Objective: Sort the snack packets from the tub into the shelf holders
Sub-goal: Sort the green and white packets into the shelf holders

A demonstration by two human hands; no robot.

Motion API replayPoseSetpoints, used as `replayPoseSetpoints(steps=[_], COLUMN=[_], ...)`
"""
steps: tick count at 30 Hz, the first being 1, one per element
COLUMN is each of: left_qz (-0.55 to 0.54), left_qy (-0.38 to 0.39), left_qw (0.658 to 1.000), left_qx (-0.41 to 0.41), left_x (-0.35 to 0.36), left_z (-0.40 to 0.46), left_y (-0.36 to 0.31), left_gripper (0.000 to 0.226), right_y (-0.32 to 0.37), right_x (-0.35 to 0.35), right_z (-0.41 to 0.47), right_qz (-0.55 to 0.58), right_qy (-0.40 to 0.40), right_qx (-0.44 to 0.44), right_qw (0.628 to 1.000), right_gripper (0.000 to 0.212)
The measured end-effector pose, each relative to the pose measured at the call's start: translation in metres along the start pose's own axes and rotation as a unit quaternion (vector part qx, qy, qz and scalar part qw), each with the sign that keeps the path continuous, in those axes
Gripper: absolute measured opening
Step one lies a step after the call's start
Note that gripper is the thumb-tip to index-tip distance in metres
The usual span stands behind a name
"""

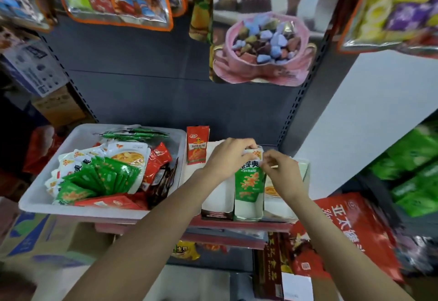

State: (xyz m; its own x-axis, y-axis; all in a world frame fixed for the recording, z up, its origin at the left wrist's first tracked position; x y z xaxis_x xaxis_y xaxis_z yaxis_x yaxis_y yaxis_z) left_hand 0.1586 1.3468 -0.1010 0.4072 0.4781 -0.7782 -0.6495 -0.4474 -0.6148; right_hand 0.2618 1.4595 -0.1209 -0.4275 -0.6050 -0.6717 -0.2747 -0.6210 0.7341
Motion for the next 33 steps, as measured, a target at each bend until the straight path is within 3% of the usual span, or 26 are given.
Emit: replayPoseSetpoints(steps=[6,8,11,17,22,26,30,33], left_qz=[-0.016,0.001,0.044,0.066,0.007,-0.013,0.028,0.089], left_qy=[-0.038,-0.024,0.009,0.043,-0.034,-0.098,-0.175,-0.164], left_qw=[0.998,0.998,0.998,0.995,0.997,0.991,0.975,0.965], left_qx=[-0.040,-0.050,-0.039,-0.055,-0.062,-0.092,-0.132,-0.184], left_x=[0.009,0.012,0.023,0.030,0.000,-0.039,-0.090,-0.122], left_z=[-0.009,-0.013,-0.014,-0.017,-0.032,-0.056,-0.077,-0.081], left_y=[0.018,0.022,0.019,0.025,0.040,0.062,0.102,0.142], left_gripper=[0.012,0.011,0.014,0.019,0.015,0.017,0.016,0.031], right_y=[-0.014,-0.015,-0.012,-0.009,0.007,0.044,0.086,0.113], right_x=[0.002,0.006,0.010,0.016,0.025,0.048,0.092,0.133], right_z=[-0.001,-0.003,-0.003,0.001,0.002,0.011,0.027,0.043], right_qz=[-0.030,-0.036,-0.071,-0.181,-0.132,-0.059,-0.020,-0.025], right_qy=[-0.001,0.003,-0.006,0.064,0.023,0.039,0.060,0.096], right_qx=[0.009,-0.001,-0.029,-0.046,-0.067,-0.076,-0.090,-0.088], right_qw=[1.000,0.999,0.997,0.980,0.989,0.995,0.994,0.991], right_gripper=[0.014,0.004,0.014,0.018,0.024,0.023,0.025,0.037])
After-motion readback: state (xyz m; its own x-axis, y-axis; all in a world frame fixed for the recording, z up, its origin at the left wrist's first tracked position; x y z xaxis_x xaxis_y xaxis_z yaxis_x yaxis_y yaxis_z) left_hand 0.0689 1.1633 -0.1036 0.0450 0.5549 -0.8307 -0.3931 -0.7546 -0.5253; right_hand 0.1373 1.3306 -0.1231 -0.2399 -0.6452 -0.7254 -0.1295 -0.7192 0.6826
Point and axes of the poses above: each hand's wrist, its own z-axis towards the middle knuckle, its own x-axis out of the palm, y = z × x, the point moved 1 cm from there along z, towards the middle knuckle
